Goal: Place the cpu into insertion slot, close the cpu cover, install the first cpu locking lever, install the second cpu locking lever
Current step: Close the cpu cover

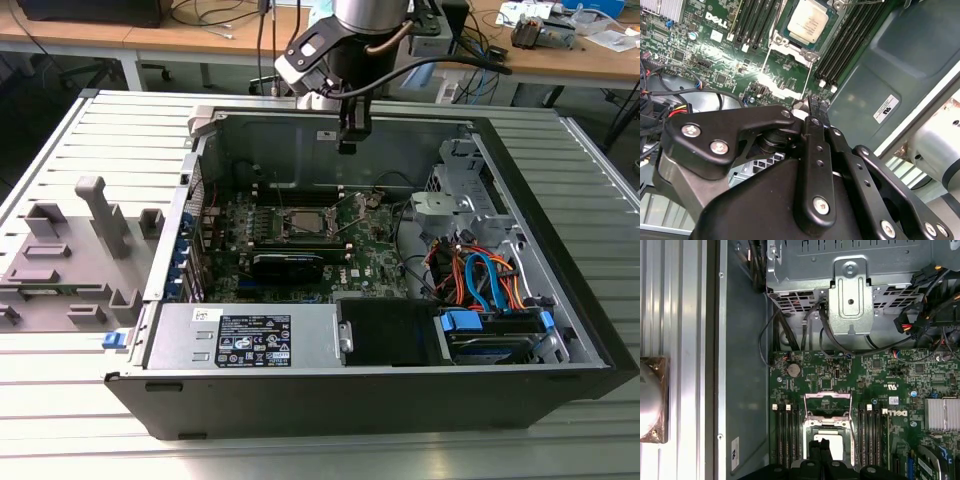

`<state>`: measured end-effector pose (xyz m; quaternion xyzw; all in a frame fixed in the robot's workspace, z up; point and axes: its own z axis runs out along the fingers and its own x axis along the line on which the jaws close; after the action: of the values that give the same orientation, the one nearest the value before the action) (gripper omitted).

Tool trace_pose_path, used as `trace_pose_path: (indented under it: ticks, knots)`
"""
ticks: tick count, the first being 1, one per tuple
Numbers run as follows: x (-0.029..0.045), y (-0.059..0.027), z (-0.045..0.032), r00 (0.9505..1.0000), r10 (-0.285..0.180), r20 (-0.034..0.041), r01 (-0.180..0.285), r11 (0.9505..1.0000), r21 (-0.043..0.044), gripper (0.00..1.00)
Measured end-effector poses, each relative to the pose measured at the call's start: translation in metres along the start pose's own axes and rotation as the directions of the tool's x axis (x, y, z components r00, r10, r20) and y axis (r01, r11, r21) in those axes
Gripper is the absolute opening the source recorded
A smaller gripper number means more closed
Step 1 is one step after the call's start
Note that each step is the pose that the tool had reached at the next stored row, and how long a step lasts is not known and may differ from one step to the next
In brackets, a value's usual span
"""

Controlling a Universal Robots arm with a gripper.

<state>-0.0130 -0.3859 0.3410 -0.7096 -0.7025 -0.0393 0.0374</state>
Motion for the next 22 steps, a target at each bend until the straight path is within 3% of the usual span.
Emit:
trace_pose_path:
  ticks: [22]
  knots:
    - [0.0,0.0088,0.0007,1.0,0.0,0.0001,0.0,1.0,0.0,0.11]
